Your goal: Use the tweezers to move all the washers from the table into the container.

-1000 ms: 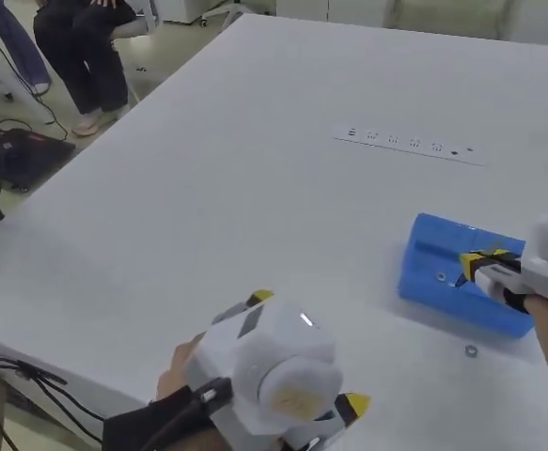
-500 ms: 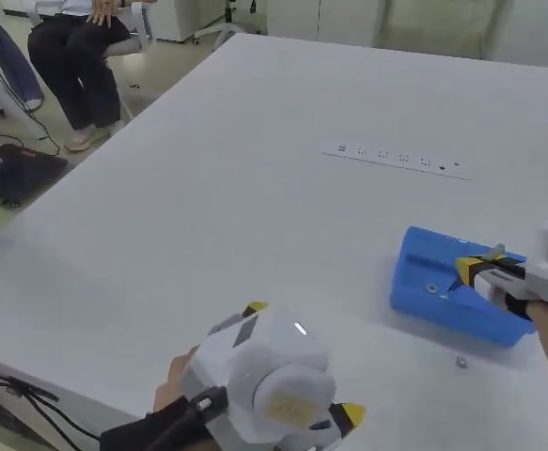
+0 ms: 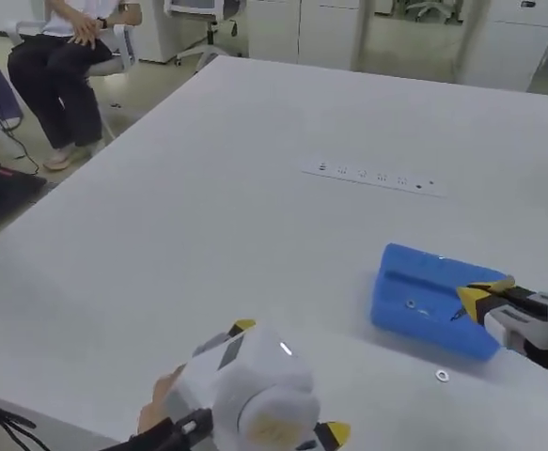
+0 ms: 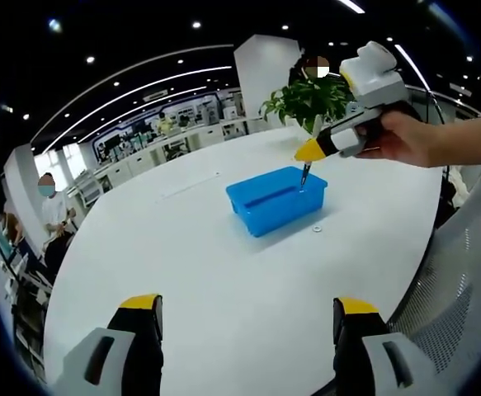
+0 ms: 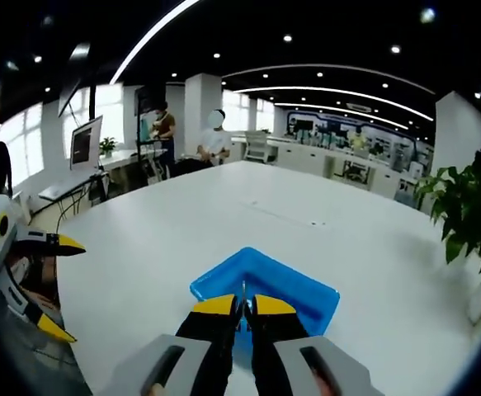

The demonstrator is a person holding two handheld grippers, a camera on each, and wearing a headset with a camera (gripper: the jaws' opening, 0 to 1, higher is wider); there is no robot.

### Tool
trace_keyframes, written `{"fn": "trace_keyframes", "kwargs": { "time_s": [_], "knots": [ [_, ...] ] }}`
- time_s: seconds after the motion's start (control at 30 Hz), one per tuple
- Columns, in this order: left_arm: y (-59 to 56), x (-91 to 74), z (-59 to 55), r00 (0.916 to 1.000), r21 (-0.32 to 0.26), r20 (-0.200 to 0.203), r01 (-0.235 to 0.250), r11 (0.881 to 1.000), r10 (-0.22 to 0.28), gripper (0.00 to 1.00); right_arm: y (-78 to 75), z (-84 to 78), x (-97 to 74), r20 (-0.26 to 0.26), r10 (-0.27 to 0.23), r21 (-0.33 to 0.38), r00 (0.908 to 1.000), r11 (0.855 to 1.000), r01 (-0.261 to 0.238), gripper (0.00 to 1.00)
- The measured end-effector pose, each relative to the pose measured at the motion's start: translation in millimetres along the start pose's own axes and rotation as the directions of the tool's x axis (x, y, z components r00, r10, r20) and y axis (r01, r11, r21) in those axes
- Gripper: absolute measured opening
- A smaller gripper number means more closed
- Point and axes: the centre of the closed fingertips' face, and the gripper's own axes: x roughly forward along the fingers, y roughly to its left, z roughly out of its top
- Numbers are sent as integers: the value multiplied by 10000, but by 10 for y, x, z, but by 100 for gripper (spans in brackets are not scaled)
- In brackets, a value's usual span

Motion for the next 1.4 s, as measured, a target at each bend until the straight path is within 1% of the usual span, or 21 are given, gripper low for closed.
{"fn": "trace_keyframes", "kwargs": {
  "time_s": [0.1,0.2,0.27,0.43,0.57,0.67,0.73,0.9,1.07,1.17,1.33,1.4],
  "knots": [
    [6,-5,7,10000,18,41,-43,10000,43,87,70,-24,-74,46,25,83,10000,10000,-26,3],
    [11,-9,16,9999,-4,89,-75,10000,75,87,125,-84,-94,-24,122,274,9999,9996,-121,3],
    [21,-14,28,9998,-35,166,-112,9999,113,87,160,-150,-100,-100,128,390,9999,9992,-124,3],
    [5,-13,25,9999,-46,144,-40,10000,40,87,216,-347,-74,-449,245,633,9987,9978,-216,3],
    [-3,-10,18,9999,-73,110,8,10000,-8,87,201,-467,-23,-707,279,722,9971,9971,-228,3],
    [8,-12,16,9999,-111,104,-28,9999,29,87,180,-572,35,-972,345,838,9947,9961,-264,3],
    [16,-13,23,9999,-149,149,-49,9999,51,87,169,-614,64,-1061,367,846,9937,9960,-278,4],
    [28,-14,21,9999,-255,143,-68,9997,72,87,140,-669,114,-1204,420,879,9918,9956,-315,4],
    [33,-20,32,9998,-355,205,-72,9993,80,87,170,-677,131,-1227,552,919,9909,9948,-440,4],
    [35,-16,18,9998,-287,132,-117,9995,121,87,182,-689,141,-1265,578,883,9903,9950,-468,4],
    [37,-15,18,9998,-151,125,-182,9997,184,87,194,-739,163,-1392,610,802,9884,9955,-502,3],
    [33,-15,14,9998,-160,102,-168,9997,170,87,186,-720,157,-1303,559,783,9899,9959,-459,4]
  ]
}}
